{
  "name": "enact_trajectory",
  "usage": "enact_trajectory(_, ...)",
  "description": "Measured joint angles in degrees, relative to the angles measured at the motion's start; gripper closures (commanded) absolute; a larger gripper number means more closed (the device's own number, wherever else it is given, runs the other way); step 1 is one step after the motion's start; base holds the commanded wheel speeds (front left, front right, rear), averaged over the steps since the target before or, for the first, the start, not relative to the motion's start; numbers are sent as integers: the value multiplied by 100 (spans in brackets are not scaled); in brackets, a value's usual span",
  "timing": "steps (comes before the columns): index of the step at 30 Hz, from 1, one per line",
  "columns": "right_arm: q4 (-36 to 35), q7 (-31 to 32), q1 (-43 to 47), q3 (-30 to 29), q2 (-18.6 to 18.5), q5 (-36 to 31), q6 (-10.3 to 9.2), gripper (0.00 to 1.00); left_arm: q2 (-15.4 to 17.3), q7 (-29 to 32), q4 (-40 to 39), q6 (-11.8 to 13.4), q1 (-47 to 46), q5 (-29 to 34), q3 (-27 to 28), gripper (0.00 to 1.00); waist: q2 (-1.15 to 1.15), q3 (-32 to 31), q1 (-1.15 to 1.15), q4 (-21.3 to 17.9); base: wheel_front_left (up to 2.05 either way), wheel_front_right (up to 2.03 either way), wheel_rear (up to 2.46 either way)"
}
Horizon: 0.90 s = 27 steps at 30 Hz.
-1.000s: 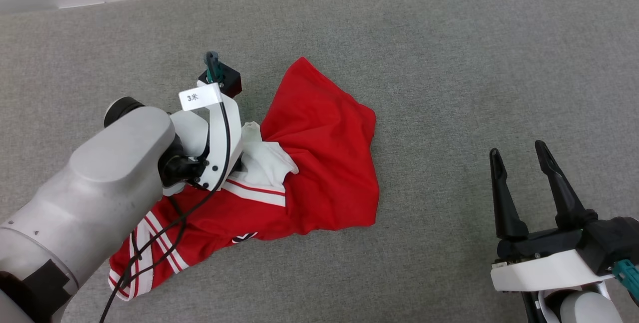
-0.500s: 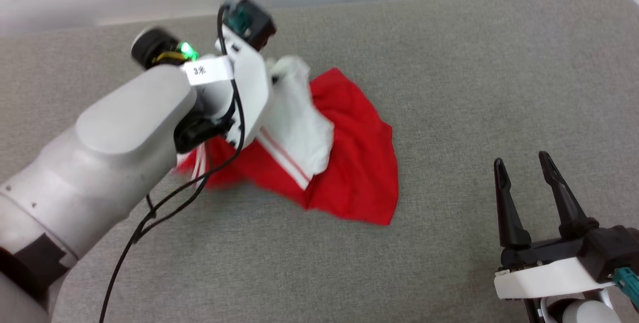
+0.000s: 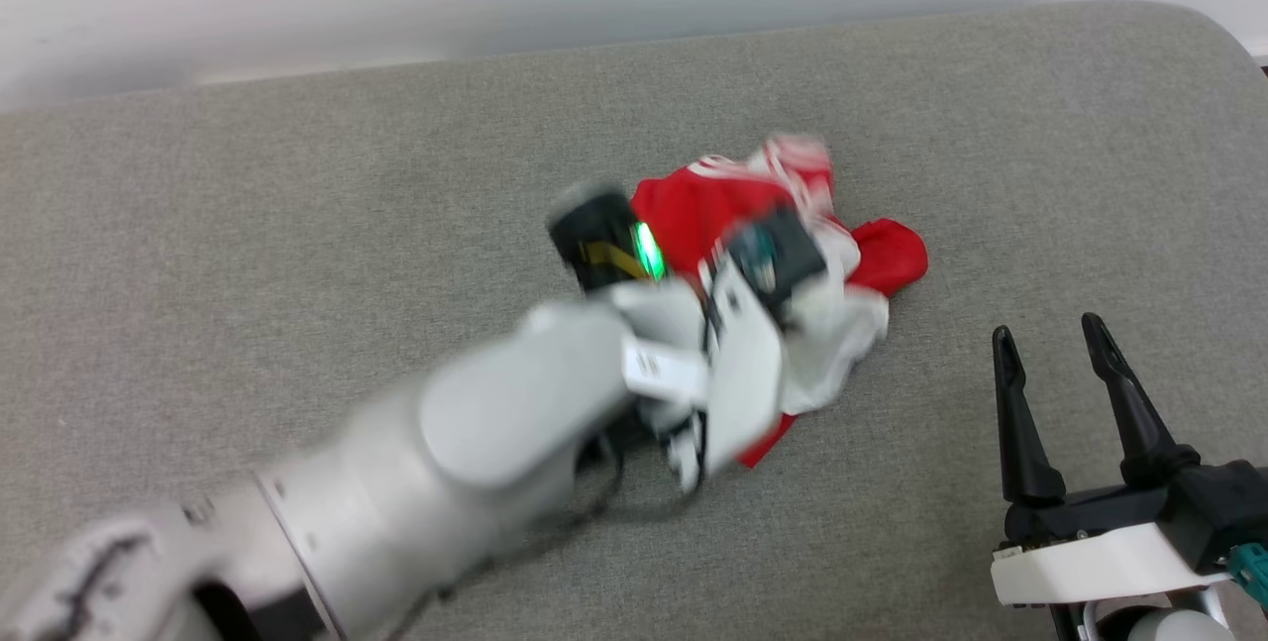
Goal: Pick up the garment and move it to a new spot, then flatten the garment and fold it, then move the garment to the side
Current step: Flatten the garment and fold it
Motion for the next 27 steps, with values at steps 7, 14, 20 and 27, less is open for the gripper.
enact_trajectory(7,4,0,60,-40,0,1,1,0,-226,860,-376,1,1533,734,-11,100,0,43,0,-29,0,0,0)
enact_trajectory(14,26,0,61,-20,0,-25,0,0,-216,1189,-722,0,2321,1101,-18,62,0,-43,0,95,0,0,0)
enact_trajectory(20,44,0,222,-58,1,-27,0,0,-219,-367,-372,4,2001,1182,216,0,0,-271,-1,211,0,0,0)
enact_trajectory(27,29,0,418,-120,1,-43,1,0,-18,-1638,-491,701,2022,1351,905,0,0,-528,-1,381,0,0,0)
